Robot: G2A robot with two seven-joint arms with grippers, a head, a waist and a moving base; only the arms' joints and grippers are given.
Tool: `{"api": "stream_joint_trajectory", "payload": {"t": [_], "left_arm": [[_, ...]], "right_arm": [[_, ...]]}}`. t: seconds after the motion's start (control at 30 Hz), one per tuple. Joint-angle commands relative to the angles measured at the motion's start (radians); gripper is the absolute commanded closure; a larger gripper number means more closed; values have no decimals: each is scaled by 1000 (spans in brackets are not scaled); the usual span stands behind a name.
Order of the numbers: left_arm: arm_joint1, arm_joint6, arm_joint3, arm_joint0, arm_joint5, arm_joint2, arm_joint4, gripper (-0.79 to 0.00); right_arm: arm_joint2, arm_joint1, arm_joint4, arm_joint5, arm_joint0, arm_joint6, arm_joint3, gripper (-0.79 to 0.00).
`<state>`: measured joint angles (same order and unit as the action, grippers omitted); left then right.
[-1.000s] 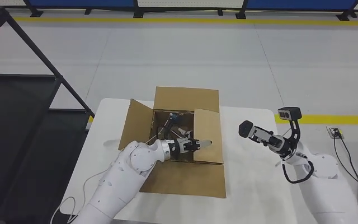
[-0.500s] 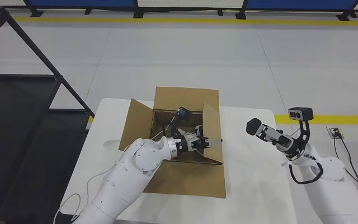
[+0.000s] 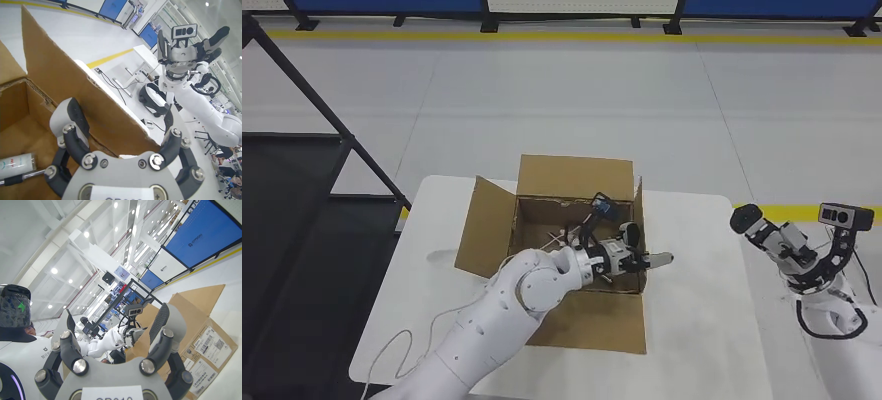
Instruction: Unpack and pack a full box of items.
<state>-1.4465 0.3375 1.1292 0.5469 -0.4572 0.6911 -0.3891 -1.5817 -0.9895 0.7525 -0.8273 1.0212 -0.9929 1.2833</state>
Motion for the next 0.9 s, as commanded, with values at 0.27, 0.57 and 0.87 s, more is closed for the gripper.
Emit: {"api": "stream_joint_trajectory", "payload": {"t": [0.27,0.57,0.87], "left_arm": [[-65,4,-122,-59,-28,-71,26,-785],[-120,29,-234,-101,-41,-111,55,-785],[-167,59,-332,-133,-40,-128,81,-785]], "right_arm": [[-32,20,15,-23,65,23,28,-785],[-33,33,22,-38,85,38,37,-785],[-15,44,24,-31,82,31,32,-785]]}}
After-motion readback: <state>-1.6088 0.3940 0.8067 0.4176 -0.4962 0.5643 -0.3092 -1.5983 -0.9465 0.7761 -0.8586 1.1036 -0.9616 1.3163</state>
